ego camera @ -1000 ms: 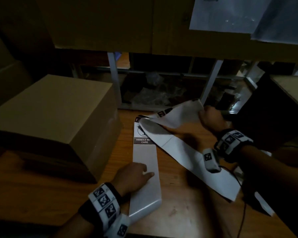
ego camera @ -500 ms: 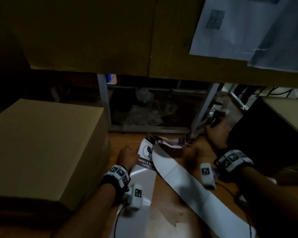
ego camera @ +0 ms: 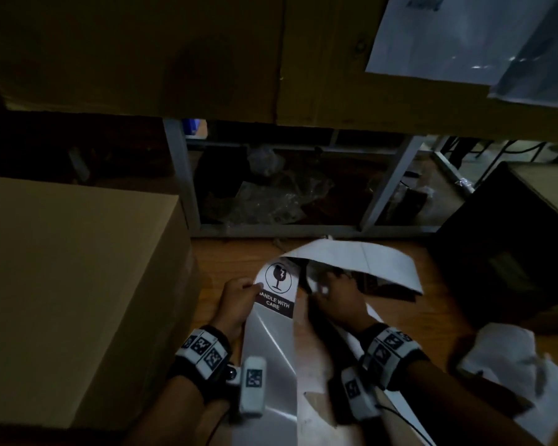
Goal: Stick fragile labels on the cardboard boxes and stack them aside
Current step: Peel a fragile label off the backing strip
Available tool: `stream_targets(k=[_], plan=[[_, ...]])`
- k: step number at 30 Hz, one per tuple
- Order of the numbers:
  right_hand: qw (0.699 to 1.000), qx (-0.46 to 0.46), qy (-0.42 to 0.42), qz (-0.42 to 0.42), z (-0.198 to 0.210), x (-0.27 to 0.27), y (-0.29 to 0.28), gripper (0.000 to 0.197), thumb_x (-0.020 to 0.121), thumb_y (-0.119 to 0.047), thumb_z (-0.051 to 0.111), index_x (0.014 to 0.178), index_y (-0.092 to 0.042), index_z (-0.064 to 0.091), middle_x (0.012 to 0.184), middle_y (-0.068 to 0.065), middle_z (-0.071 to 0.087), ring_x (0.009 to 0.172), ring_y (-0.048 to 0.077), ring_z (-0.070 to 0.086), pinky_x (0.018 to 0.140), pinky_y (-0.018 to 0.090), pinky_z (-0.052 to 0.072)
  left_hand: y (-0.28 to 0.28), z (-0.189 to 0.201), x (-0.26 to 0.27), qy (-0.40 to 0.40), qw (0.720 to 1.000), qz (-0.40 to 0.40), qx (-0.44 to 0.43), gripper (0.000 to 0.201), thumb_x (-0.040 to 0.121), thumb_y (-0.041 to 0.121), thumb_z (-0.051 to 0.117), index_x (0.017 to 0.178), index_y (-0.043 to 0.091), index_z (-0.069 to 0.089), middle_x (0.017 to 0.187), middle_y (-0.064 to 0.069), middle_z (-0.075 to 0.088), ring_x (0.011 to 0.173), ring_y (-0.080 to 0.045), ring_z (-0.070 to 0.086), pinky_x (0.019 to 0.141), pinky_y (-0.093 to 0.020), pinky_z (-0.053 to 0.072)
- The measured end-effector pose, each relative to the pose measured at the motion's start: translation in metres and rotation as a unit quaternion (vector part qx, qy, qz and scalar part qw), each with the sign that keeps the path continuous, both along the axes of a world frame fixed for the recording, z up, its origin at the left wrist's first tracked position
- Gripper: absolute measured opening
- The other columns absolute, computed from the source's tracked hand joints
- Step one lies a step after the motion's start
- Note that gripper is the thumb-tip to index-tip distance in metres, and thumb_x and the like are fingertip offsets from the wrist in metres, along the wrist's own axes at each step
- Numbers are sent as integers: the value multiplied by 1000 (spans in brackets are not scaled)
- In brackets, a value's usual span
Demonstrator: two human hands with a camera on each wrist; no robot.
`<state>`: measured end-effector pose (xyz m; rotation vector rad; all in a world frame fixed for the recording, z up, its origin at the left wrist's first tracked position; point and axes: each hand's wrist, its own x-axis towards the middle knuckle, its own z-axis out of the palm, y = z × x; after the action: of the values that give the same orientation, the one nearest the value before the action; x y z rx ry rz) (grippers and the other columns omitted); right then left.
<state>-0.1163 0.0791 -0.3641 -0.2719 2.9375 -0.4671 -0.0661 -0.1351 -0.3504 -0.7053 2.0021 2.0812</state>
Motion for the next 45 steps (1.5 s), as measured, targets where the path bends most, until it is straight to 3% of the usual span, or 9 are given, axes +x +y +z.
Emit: stream_targets(k=[5, 9, 12, 22, 28, 34, 39, 42, 45], plan=[[999, -28, 44, 11, 12, -1, 8, 19, 85, -24, 59, 89, -10, 70, 88, 12, 70, 81, 32, 67, 63, 39, 54, -3, 3, 26, 5, 999, -31, 27, 15, 94, 6, 57, 106, -2, 62, 99, -16, 73, 82, -25, 71, 66, -31, 56], [976, -141, 37, 162, 24, 30, -18, 12, 86, -22, 67, 90, -14, 75, 91, 5, 72, 80, 20, 66, 71, 31, 51, 1, 6, 50, 25, 997, -67, 35, 34, 83, -15, 59, 111, 4, 62, 104, -10, 73, 88, -18, 72, 70, -28, 58], [951, -209, 58, 219, 27, 50, -33, 10, 85, -15, 69, 93, -13, 75, 93, 4, 72, 83, 15, 65, 76, 26, 50, 4, 8, 64, 30, 995, -74, 51, 42, 83, -15, 58, 118, 7, 60, 104, -10, 74, 94, -25, 71, 77, -36, 58], [936, -217, 79, 267, 26, 69, -32, 24, 86, -36, 66, 103, -21, 74, 106, 0, 69, 96, 18, 65, 82, 34, 53, 17, 18, 94, 82, 988, -118, 48, 54, 87, -16, 53, 127, 21, 53, 108, -18, 72, 103, -33, 68, 91, -50, 54], [933, -218, 89, 271, 30, 68, -29, 17, 89, -29, 67, 98, -18, 76, 99, 1, 72, 91, 18, 66, 80, 32, 52, 21, 22, 94, 96, 987, -124, 28, 62, 85, -18, 53, 136, 17, 49, 109, -17, 72, 104, -33, 68, 93, -53, 52], [951, -270, -1, 151, 43, 59, -26, 18, 96, -22, 58, 92, -11, 72, 85, 3, 71, 75, 16, 66, 70, 33, 54, 23, 26, 95, 93, 989, -111, 29, 69, 84, -19, 55, 126, 35, 48, 110, -9, 73, 98, -28, 71, 79, -42, 59], [906, -406, -111, -48, 50, 14, -10, 18, 81, -12, 61, 64, -12, 66, 57, 4, 56, 56, 18, 52, 54, 31, 40, 11, 16, 88, 73, 994, -81, 6, 80, 82, -15, 61, 149, 21, 34, 117, -9, 70, 103, -27, 69, 82, -47, 58], [901, -408, -116, -87, 73, -11, 4, 15, 86, -2, 59, 72, -1, 64, 56, 9, 51, 50, 17, 47, 45, 22, 36, 5, 7, 81, 53, 997, -59, -5, 81, 82, -15, 61, 151, 17, 31, 119, -9, 69, 105, -25, 68, 87, -47, 56], [918, -375, -93, -94, 98, -36, 21, 15, 87, -4, 61, 75, 2, 67, 59, 8, 56, 53, 15, 53, 47, 23, 44, 2, 2, 71, 41, 997, -59, -25, 80, 82, -17, 59, 150, 16, 32, 123, -8, 66, 106, -24, 67, 88, -45, 56]])
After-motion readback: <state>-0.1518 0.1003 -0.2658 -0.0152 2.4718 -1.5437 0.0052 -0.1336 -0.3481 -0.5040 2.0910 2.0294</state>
